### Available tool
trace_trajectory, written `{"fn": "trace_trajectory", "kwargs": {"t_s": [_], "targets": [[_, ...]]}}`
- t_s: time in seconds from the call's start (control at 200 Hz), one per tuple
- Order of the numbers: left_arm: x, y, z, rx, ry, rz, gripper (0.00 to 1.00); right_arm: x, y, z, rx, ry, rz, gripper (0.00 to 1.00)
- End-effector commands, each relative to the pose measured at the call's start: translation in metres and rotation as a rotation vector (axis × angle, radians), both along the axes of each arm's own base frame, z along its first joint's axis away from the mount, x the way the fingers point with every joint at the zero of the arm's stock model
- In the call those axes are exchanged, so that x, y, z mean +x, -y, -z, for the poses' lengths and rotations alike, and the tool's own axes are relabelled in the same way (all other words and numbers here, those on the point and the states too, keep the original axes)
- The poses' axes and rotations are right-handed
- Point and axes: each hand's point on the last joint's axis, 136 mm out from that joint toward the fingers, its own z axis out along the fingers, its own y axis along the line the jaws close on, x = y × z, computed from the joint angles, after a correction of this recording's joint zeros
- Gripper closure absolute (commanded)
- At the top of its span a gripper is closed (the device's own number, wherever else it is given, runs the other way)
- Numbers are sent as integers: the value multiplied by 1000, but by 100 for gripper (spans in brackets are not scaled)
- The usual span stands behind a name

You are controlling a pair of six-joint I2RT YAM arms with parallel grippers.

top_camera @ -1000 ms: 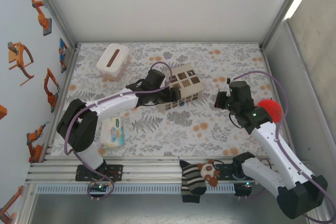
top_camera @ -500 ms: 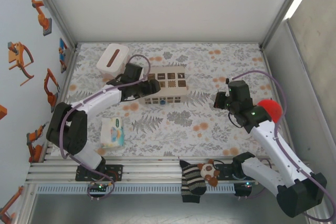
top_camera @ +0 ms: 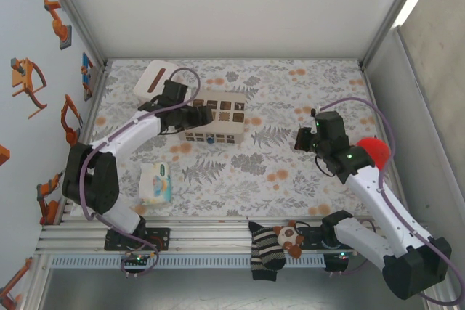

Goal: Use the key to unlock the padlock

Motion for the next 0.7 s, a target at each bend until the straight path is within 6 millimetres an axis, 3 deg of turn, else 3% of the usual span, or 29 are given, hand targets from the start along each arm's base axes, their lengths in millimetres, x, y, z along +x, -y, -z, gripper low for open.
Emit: {"fn": "trace_trajectory", "kwargs": {"t_s": [0.0,0.14,0.411,0.696], "targets": [[-3,33,-17,-19,14,110,27,2,0,3,13,-3,8,100],[8,62,-11,-30,-4,156,29,1,0,3,12,-5,9,100],[23,99,1,-59,-40,221,33,-1,0,-1,13,-4,0,100],[9,105,28,-8,-108,260,33,-1,3,-2,3,1,8,100]]}}
